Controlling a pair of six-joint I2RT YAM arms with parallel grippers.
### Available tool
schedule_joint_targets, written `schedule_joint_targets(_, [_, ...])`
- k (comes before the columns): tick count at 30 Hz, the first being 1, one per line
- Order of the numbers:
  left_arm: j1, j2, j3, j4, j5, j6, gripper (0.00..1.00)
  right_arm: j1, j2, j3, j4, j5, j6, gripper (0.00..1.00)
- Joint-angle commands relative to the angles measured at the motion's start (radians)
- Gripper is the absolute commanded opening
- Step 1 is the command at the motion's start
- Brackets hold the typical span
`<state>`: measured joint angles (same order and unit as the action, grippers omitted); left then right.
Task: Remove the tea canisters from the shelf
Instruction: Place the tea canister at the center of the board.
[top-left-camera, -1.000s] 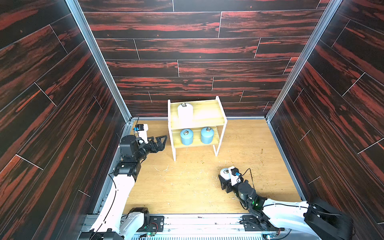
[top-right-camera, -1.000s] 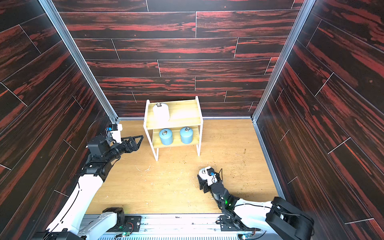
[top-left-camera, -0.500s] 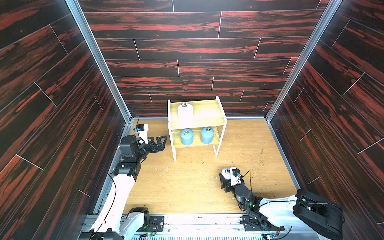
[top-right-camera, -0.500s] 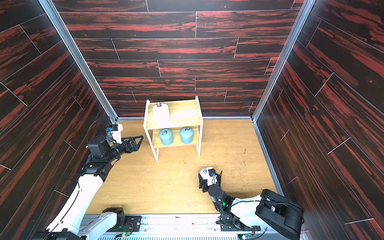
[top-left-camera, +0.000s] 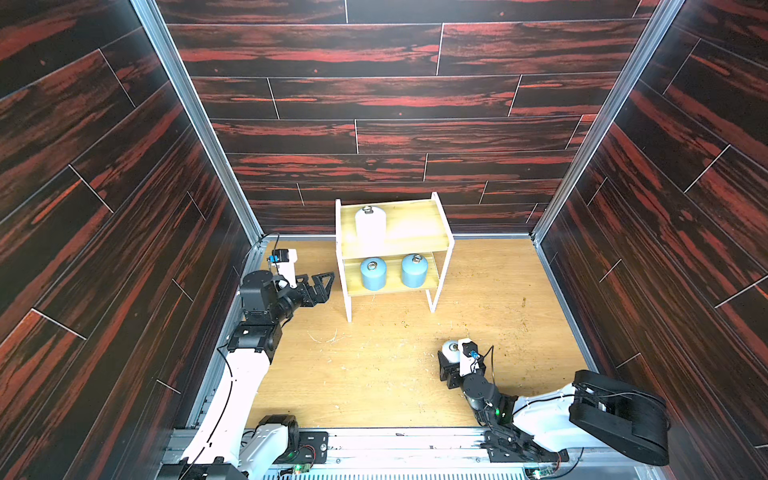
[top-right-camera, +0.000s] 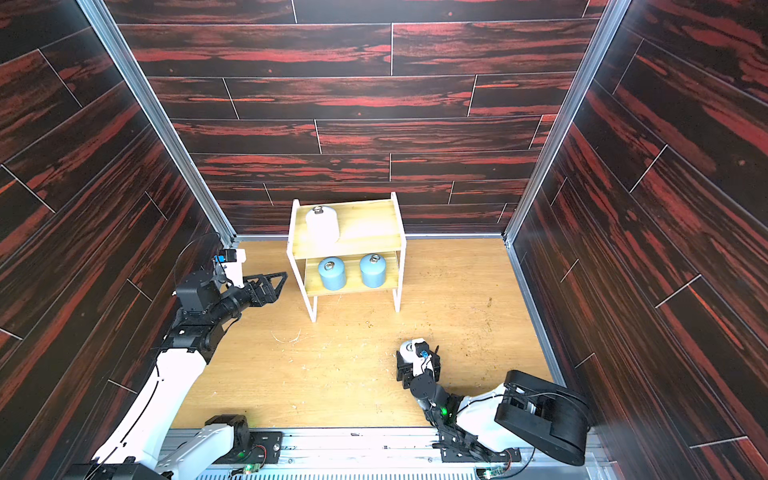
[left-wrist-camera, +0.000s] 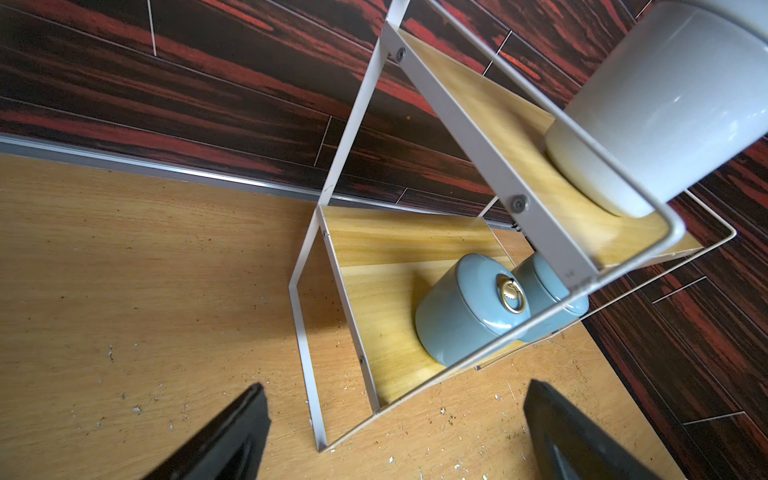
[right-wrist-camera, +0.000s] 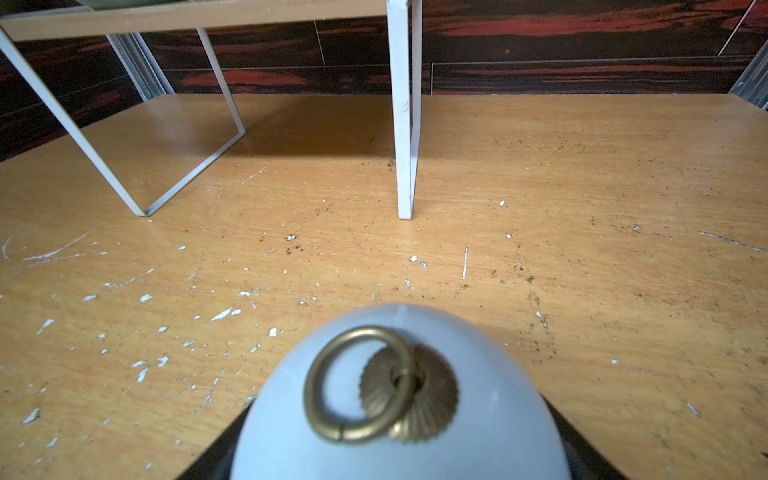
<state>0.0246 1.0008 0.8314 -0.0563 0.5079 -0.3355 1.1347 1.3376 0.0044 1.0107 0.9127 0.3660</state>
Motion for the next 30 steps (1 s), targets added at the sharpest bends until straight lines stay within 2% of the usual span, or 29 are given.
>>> schedule_joint_targets(1, [-0.005,-0.014,-0.002,-0.010,0.003,0.019,1.00,0.018,0.015,-0.055,0.074,0.058,0.023,0.54])
schedule_joint_targets(16, [-0.006,-0.025,-0.009,-0.013,0.005,0.021,1.00,0.072,0.122,-0.029,0.091,0.125,0.057,0.57])
schedule_joint_targets(22, [-0.005,-0.028,-0.010,-0.014,0.006,0.021,1.00,0.078,0.120,-0.029,0.085,0.133,0.059,0.71])
schedule_joint_targets(30, [-0.005,-0.030,-0.009,-0.017,0.005,0.021,1.00,0.086,0.117,-0.027,0.078,0.140,0.062,0.81])
